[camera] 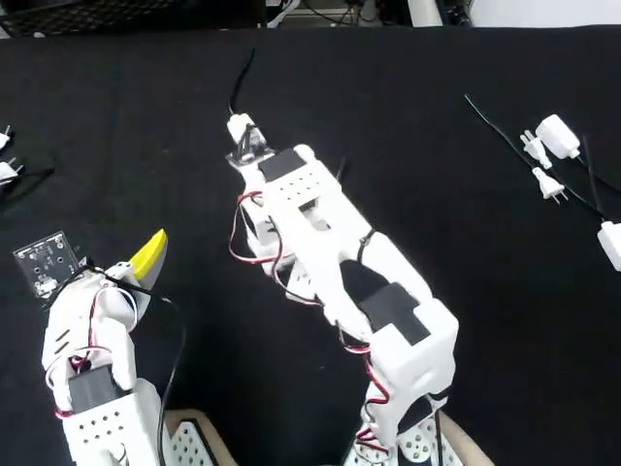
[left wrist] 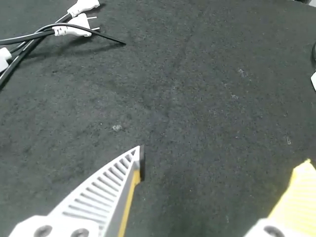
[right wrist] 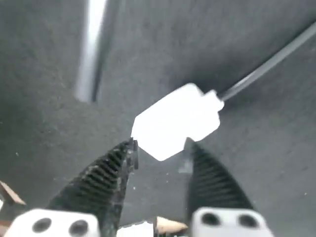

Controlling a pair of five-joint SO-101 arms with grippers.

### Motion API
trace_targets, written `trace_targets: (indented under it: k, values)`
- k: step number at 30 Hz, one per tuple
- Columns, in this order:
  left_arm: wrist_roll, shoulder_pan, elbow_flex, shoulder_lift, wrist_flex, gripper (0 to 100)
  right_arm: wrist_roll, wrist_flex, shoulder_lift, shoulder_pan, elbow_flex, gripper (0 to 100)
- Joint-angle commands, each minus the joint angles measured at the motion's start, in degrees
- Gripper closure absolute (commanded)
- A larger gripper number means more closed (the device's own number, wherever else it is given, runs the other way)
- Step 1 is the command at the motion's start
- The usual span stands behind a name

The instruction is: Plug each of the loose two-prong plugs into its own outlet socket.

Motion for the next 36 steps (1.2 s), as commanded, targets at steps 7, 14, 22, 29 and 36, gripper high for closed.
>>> trace_targets:
  k: [7,14,22,29,36]
  values:
    - [-0.35,0.84,0.66,-0.53,-1.23,56,-0.79,-5.01,-1.27,-0.79,6.73,82.9]
    - [-0.35,0.84,0.75,-0.53,-1.23,56,-0.79,-8.00,-1.27,0.18,7.69,76.5]
    - [-0.35,0.84,0.75,-0.53,-1.23,56,-0.70,-12.22,-0.84,4.13,7.78,76.5]
    - [-0.35,0.84,0.75,-0.53,-1.23,56,-0.53,-14.42,-0.75,4.40,9.19,76.5]
    - [-0.35,0.84,0.75,-0.53,-1.14,56,1.67,-14.86,-0.66,11.43,11.82,76.2]
